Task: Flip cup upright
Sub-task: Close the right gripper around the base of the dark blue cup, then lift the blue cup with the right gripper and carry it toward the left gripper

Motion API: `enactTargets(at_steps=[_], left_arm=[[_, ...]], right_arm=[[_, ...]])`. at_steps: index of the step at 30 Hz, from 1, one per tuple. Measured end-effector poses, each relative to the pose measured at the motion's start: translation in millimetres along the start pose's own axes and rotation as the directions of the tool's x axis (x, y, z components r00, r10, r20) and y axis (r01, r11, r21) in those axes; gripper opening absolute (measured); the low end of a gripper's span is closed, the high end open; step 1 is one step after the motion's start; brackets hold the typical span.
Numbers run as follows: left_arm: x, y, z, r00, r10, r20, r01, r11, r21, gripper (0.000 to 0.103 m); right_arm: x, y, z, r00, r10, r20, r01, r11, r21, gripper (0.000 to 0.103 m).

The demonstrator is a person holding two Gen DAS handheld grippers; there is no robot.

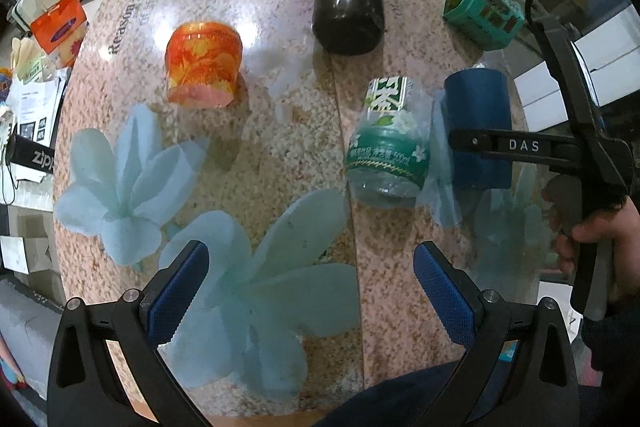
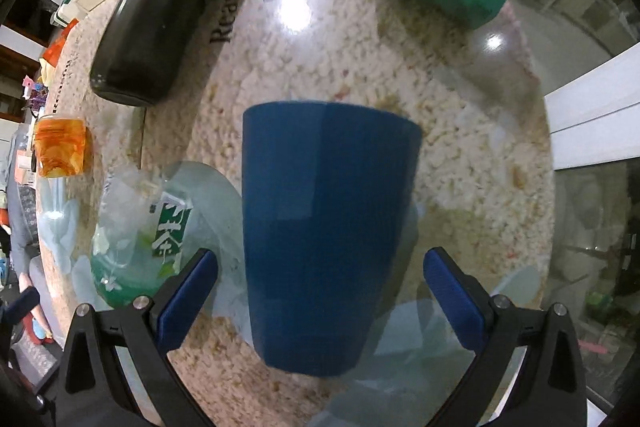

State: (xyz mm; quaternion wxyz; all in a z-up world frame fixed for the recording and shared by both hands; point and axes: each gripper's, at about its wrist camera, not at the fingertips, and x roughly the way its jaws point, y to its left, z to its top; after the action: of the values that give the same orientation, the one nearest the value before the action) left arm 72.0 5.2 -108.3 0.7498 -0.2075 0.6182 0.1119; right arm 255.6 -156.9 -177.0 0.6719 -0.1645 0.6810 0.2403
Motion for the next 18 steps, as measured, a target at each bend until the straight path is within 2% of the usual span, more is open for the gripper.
enactTargets(at_steps=[3, 5, 7, 9, 11, 13, 18], left_arm=[[6.5, 2.2, -2.1, 1.0, 0.001, -0.013, -0.001, 1.0, -0.013, 0.103], [8.9, 3.1, -3.0, 1.0, 0.0, -0.018, 0.0, 1.0, -0.018, 0.103], [9.9, 3.9, -3.6, 1.0, -0.004, -0.019, 0.004, 1.0, -0.022, 0.103], [11.4, 5.0, -3.8, 1.0, -0.01, -0.02, 0.009, 1.0, -0.028, 0.103], [13.5, 5.0, -4.0, 1.0, -0.011, -0.023, 0.01, 1.0, -0.027, 0.103], [15.6, 4.6, -4.7, 1.0, -0.009, -0.029, 0.009, 1.0, -0.023, 0.103], [19.3, 6.8, -8.3, 0.999, -0.016, -0.035, 0.015, 1.0, -0.02, 0.103]], right_arm=[[6.8, -2.2, 0.6, 1.0, 0.006, -0.021, -0.006, 1.0, 0.001, 0.103], [11.2, -3.4, 1.0, 0.999, -0.001, -0.032, 0.001, 1.0, 0.003, 0.099], [18.6, 0.2, 2.2, 0.999, -0.028, -0.035, 0.028, 1.0, -0.009, 0.08], [22.7, 0.2, 1.0, 0.998, -0.042, -0.053, 0.041, 0.999, -0.014, 0.072], [23.5, -1.2, -0.2, 0.997, -0.052, -0.05, 0.052, 0.999, -0.015, 0.071], [26.0, 1.5, -0.3, 0.997, -0.063, -0.044, 0.063, 0.998, -0.009, 0.064], [23.2, -6.0, -7.7, 0.999, -0.031, -0.03, 0.031, 0.999, -0.009, 0.063]])
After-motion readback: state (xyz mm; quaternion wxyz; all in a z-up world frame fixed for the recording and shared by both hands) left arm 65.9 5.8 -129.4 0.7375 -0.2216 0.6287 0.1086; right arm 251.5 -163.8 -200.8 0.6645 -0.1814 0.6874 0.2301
